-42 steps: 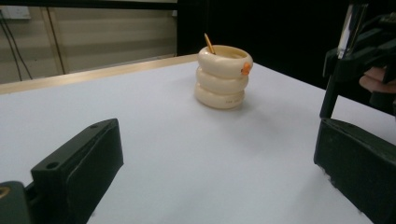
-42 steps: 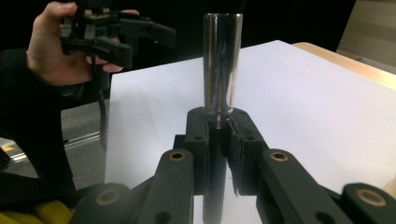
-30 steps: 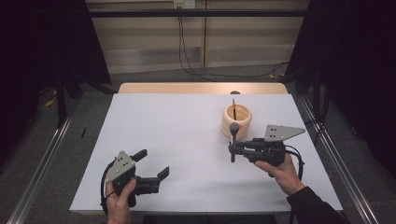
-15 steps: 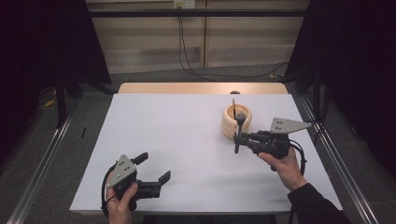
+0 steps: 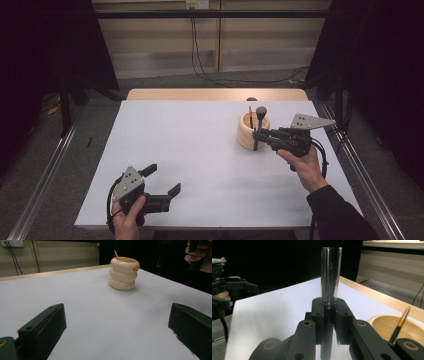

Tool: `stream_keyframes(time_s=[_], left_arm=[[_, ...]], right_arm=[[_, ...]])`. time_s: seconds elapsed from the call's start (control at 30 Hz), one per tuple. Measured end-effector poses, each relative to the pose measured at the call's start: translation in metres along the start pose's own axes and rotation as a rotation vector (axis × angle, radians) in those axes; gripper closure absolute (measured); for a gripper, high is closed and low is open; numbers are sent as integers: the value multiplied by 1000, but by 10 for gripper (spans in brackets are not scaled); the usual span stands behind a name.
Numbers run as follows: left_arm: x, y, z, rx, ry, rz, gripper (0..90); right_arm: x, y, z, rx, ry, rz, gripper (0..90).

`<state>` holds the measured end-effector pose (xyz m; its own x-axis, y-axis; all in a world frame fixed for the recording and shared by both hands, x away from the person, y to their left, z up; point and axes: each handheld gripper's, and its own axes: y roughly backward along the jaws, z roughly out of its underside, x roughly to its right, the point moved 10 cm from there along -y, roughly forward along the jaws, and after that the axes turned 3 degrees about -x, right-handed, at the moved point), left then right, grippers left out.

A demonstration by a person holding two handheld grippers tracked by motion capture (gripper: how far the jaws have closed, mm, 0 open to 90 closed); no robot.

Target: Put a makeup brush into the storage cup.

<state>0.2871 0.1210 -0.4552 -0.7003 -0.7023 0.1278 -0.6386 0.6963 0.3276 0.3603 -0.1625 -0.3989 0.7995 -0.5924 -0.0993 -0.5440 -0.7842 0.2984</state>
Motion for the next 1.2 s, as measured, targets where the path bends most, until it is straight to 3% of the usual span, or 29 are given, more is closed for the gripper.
stream_keyframes(time_s=[0.93,1.13,1.2], left_arm=[[-1,0,1,7,-9,4,19],[-2,1,0,8,-22,3,24],[-1,1,-1,18,-9,10,24]], right_arm=[[59,-16,-24,23,-35,131,795],[74,-21,-24,-6,-28,163,794],[78,-23,-24,-4,-35,170,794]])
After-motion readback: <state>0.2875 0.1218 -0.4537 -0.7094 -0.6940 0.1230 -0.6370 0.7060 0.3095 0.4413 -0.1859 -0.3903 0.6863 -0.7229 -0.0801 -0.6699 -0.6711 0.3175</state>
